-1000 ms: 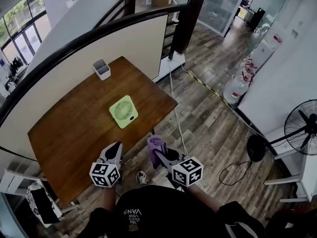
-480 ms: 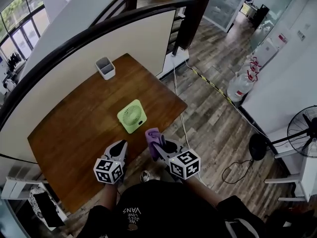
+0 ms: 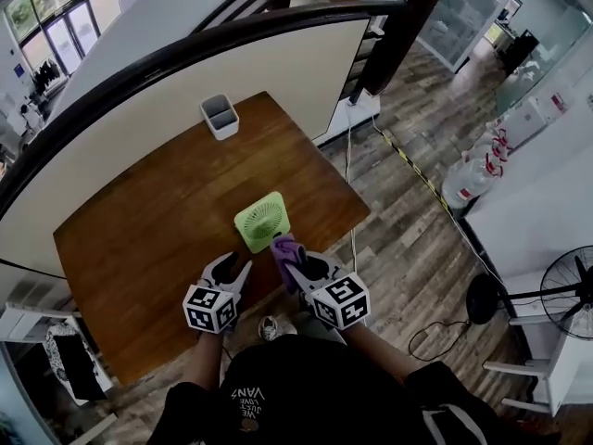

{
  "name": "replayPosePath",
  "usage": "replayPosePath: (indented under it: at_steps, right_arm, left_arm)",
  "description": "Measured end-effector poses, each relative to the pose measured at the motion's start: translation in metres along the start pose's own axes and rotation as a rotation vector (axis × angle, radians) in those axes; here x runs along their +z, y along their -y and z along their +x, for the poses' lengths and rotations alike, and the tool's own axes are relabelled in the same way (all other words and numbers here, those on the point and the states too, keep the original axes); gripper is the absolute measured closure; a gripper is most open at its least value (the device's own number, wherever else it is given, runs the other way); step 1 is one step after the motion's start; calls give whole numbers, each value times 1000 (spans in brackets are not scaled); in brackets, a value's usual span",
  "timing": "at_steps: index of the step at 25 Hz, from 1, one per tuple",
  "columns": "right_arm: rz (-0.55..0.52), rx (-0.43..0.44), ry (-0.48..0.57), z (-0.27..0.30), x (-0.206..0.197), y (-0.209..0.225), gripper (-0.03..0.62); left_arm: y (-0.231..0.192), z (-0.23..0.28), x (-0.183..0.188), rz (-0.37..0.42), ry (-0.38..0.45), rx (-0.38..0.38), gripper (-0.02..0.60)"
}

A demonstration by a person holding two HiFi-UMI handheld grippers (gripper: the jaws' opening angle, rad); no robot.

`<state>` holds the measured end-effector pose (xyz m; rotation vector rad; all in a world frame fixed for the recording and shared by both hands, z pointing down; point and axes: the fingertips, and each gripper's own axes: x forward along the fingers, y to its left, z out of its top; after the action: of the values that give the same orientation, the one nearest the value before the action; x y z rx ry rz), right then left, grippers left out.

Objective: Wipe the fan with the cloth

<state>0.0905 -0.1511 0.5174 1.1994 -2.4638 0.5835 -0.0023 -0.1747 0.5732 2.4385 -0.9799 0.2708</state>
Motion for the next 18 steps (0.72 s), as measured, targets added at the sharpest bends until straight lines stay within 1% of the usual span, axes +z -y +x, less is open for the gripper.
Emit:
replayPosePath:
  at_steps: [4, 10, 13, 18]
  right_arm:
    - [-55, 37, -27, 19, 4, 5, 510]
    - [-106, 99, -62, 46, 11, 10, 510]
    - [-133, 135, -64, 59, 17, 8, 510]
    - [-203, 197, -57, 77, 26, -4, 510]
  left_arm:
    - [-11, 13, 0, 2, -6, 28, 430]
    - [-24, 31, -1, 15, -19, 48, 428]
    - [-31, 38, -1, 12, -21, 64, 424]
    - [-35, 46, 0, 28, -30, 62, 420]
